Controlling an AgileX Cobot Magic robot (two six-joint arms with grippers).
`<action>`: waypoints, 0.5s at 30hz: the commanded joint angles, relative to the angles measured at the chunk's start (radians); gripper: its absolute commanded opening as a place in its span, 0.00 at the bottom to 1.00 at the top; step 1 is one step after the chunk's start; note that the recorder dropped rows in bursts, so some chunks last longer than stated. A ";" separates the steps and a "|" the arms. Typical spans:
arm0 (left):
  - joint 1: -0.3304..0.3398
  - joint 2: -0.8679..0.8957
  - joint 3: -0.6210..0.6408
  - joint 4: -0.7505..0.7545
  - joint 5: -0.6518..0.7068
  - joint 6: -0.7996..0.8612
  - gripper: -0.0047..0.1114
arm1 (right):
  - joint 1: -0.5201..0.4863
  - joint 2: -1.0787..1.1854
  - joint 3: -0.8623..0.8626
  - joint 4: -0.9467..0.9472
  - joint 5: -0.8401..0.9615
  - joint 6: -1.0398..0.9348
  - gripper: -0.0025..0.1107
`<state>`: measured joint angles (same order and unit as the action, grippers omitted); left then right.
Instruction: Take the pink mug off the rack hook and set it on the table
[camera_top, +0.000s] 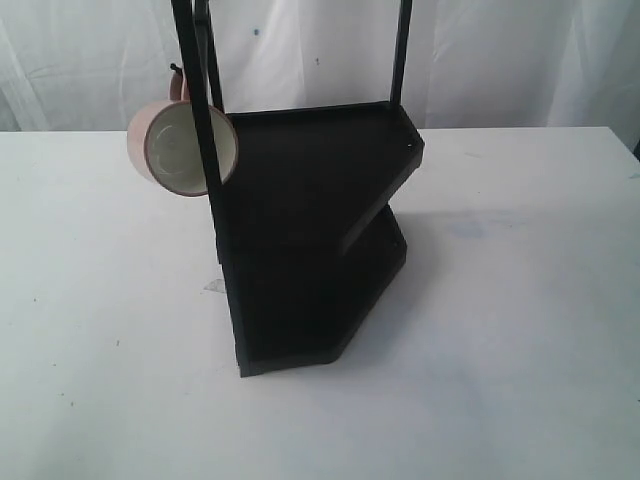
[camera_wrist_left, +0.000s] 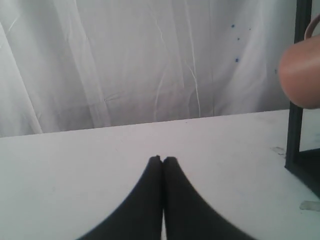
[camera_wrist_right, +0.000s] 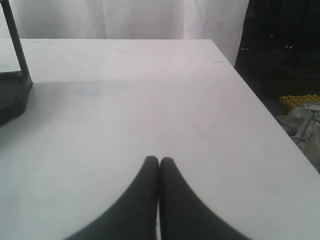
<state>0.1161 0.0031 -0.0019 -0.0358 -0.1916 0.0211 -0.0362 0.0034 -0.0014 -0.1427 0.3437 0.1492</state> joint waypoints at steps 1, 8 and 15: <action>-0.002 -0.003 0.002 -0.010 0.034 -0.157 0.04 | -0.004 -0.003 0.001 -0.008 -0.008 0.004 0.02; -0.002 -0.003 0.002 -0.010 0.079 -0.288 0.04 | -0.004 -0.003 0.001 -0.008 -0.008 0.004 0.02; -0.002 -0.003 0.002 -0.010 -0.208 -0.288 0.04 | -0.004 -0.003 0.001 -0.008 -0.008 0.004 0.02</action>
<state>0.1161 0.0031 -0.0019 -0.0373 -0.2388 -0.2565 -0.0362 0.0034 -0.0014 -0.1427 0.3437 0.1492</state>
